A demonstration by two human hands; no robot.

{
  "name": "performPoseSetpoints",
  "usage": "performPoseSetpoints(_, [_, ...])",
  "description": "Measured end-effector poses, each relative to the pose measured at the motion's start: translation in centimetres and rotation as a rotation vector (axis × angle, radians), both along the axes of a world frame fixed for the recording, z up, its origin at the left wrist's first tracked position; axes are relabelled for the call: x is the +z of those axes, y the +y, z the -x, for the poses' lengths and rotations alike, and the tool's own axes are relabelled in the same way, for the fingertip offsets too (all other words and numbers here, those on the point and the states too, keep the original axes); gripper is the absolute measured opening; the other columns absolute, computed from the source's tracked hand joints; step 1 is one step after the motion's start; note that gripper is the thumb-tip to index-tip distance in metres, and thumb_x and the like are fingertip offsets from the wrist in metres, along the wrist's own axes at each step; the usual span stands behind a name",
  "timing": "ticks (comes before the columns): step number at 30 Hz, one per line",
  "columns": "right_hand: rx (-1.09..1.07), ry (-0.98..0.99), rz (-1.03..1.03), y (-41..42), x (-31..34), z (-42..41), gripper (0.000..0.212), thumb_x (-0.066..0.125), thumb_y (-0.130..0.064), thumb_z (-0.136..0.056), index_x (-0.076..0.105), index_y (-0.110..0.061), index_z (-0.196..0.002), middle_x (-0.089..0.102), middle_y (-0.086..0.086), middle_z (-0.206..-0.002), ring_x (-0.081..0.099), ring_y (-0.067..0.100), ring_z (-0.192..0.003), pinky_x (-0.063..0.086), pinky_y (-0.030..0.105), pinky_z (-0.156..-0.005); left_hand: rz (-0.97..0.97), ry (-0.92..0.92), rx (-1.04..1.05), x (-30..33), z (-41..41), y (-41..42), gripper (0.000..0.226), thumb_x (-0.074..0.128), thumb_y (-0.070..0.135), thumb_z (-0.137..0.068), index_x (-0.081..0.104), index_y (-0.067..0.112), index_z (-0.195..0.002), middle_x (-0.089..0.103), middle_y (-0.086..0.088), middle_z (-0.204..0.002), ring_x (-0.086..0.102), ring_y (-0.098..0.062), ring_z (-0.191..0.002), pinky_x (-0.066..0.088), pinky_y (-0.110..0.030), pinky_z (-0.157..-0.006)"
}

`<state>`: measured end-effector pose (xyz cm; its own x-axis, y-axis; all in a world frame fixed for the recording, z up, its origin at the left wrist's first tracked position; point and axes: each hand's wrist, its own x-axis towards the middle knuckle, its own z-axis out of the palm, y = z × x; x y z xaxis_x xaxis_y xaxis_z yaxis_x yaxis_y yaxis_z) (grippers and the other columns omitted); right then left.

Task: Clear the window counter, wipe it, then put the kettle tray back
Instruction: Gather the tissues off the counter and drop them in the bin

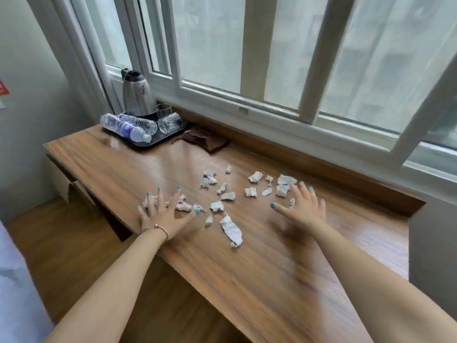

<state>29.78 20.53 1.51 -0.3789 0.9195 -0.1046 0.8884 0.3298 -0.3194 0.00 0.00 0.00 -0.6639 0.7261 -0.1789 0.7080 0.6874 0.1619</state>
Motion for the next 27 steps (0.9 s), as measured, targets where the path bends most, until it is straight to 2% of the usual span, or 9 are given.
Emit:
performPoseSetpoints(3, [-0.043, -0.067, 0.011, 3.0, -0.3, 2.7, 0.093, 0.037, -0.087, -0.075, 0.007, -0.045, -0.152, -0.002, -0.006, -0.164, -0.006, 0.021, -0.15, 0.002, 0.055, -0.118, 0.041, -0.02, -0.104, -0.8, 1.5, 2.8, 0.093, 0.021, 0.093, -0.069, -0.013, 0.052, -0.145, -0.019, 0.0, -0.16, -0.024, -0.029, -0.144, -0.005, -0.06, -0.113])
performPoseSetpoints(8, [-0.107, -0.125, 0.082, 5.6, -2.4, 6.7, 0.082, 0.033, -0.082, -0.082, 0.011, -0.044, -0.152, 0.001, -0.006, -0.164, -0.003, 0.02, -0.15, 0.002, 0.057, -0.118, 0.011, -0.019, -0.365, -1.3, 4.1, 9.1, 0.089, 0.026, 0.089, -0.073, -0.005, 0.05, -0.147, -0.009, 0.002, -0.161, -0.013, -0.017, -0.147, 0.012, -0.046, -0.116])
performPoseSetpoints(14, [-0.068, -0.199, -0.014, 1.7, -3.4, 10.3, 0.063, 0.029, -0.063, -0.094, 0.013, -0.043, -0.152, 0.005, -0.007, -0.163, -0.001, 0.018, -0.15, 0.004, 0.049, -0.119, 0.032, -0.042, -0.753, -1.2, 5.1, 16.3, 0.085, 0.029, 0.083, -0.078, -0.004, 0.049, -0.148, -0.009, 0.004, -0.161, -0.012, -0.017, -0.148, 0.013, -0.05, -0.117])
performPoseSetpoints(18, [-0.031, -0.202, -0.018, -2.6, -3.9, 11.8, 0.067, 0.016, -0.066, -0.088, 0.012, -0.044, -0.151, 0.005, -0.009, -0.163, -0.001, 0.015, -0.15, 0.003, 0.042, -0.119, 0.037, -0.064, -1.04, -1.2, 4.2, 18.1, 0.077, 0.033, 0.074, -0.083, -0.001, 0.051, -0.148, -0.006, 0.009, -0.161, -0.013, -0.016, -0.147, 0.013, -0.049, -0.116])
performPoseSetpoints(19, [-0.019, -0.165, 0.013, -3.2, -3.8, 11.8, 0.065, 0.018, -0.065, -0.089, 0.014, -0.046, -0.151, 0.005, -0.012, -0.163, -0.001, 0.013, -0.15, 0.002, 0.041, -0.119, 0.036, -0.058, -1.109, -1.2, 4.3, 18.0, 0.076, 0.032, 0.074, -0.083, -0.003, 0.053, -0.146, -0.007, 0.012, -0.161, -0.013, -0.015, -0.147, 0.012, -0.05, -0.116])
performPoseSetpoints(21, [-0.039, 0.022, 0.07, -3.9, -4.0, 11.1, 0.055, 0.034, -0.061, -0.094, 0.021, -0.051, -0.147, 0.009, -0.02, -0.159, 0.004, 0.01, -0.149, 0.003, 0.04, -0.12, 0.021, -0.033, -1.221, -1.2, 4.9, 17.3, 0.075, 0.032, 0.076, -0.083, -0.01, 0.058, -0.142, -0.01, 0.018, -0.159, -0.014, -0.014, -0.147, 0.011, -0.05, -0.115])
performPoseSetpoints(24, [-0.145, 0.37, 0.001, -4.4, -3.9, 9.6, 0.052, 0.048, -0.062, -0.085, 0.044, -0.052, -0.136, 0.025, -0.022, -0.152, 0.023, 0.007, -0.144, 0.029, 0.044, -0.115, -0.029, 0.002, -1.311, -0.4, 6.6, 16.7, 0.073, 0.023, 0.085, -0.077, -0.022, 0.065, -0.131, -0.017, 0.023, -0.155, -0.018, -0.012, -0.145, 0.009, -0.055, -0.116])
performPoseSetpoints(25, [-0.175, 0.425, -0.027, -4.3, -3.7, 9.4, 0.052, 0.048, -0.063, -0.082, 0.049, -0.051, -0.132, 0.03, -0.021, -0.15, 0.027, 0.006, -0.142, 0.034, 0.045, -0.112, -0.046, 0.018, -1.322, 0.0, 7.2, 16.6, 0.071, 0.016, 0.089, -0.073, -0.024, 0.067, -0.128, -0.017, 0.023, -0.155, -0.019, -0.011, -0.145, 0.011, -0.056, -0.115])
performPoseSetpoints(27, [-0.239, 0.439, -0.088, -3.4, -3.1, 8.7, 0.053, 0.05, -0.061, -0.082, 0.053, -0.044, -0.132, 0.035, -0.018, -0.149, 0.03, 0.01, -0.142, 0.03, 0.048, -0.114, -0.058, 0.034, -1.335, 0.7, 8.2, 16.4, 0.071, 0.008, 0.089, -0.069, -0.022, 0.066, -0.129, -0.016, 0.019, -0.157, -0.02, -0.009, -0.144, 0.016, -0.055, -0.114])
